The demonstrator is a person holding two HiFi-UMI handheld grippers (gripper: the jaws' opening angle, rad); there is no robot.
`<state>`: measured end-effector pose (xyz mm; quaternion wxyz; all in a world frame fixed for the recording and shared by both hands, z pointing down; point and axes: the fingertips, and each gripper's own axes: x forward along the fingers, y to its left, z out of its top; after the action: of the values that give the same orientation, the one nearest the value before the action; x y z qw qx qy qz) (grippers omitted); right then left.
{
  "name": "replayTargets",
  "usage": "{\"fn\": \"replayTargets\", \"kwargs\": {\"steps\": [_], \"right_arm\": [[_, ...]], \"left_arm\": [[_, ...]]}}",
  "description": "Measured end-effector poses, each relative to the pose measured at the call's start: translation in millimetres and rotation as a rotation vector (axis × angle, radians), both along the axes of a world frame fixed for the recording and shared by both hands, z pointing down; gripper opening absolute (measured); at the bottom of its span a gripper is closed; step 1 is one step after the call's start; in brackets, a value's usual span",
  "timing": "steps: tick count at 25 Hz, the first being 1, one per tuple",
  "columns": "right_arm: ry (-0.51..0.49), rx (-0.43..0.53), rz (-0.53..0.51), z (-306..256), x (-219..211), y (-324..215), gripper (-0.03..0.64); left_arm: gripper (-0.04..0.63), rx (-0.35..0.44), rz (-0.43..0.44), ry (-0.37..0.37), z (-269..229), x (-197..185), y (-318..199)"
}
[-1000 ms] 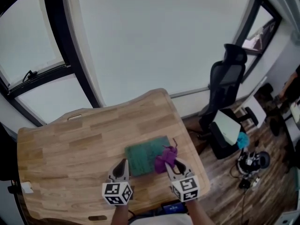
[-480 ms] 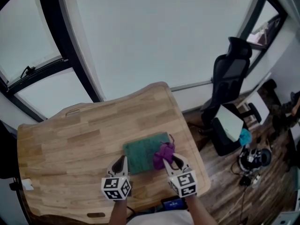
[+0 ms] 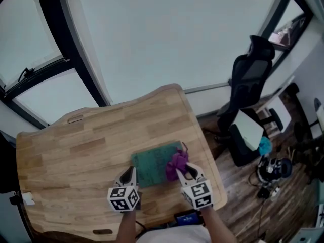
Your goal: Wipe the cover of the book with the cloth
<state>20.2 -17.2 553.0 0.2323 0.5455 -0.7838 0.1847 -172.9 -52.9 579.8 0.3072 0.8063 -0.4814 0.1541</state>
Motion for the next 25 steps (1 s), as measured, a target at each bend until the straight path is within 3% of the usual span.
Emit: {"fn": "replayTargets", "kwargs": {"steps": [12,18,25], "right_arm": [[0.015,-0.068,-0.030,28,-1,-17,0.087],[0.059,-0.111,-0.049,40,1,-20,0.087],[0.088,-0.111,-0.043,51,6,-31,0.087]], "left_arm": [[0.073,-0.106,-0.018,0.035,31,-2,-13],[0.129,-0.156,0.005,-0.024,48,1,-15],[0.158,-0.208,0.000,-0.014,61,2,-18]]}}
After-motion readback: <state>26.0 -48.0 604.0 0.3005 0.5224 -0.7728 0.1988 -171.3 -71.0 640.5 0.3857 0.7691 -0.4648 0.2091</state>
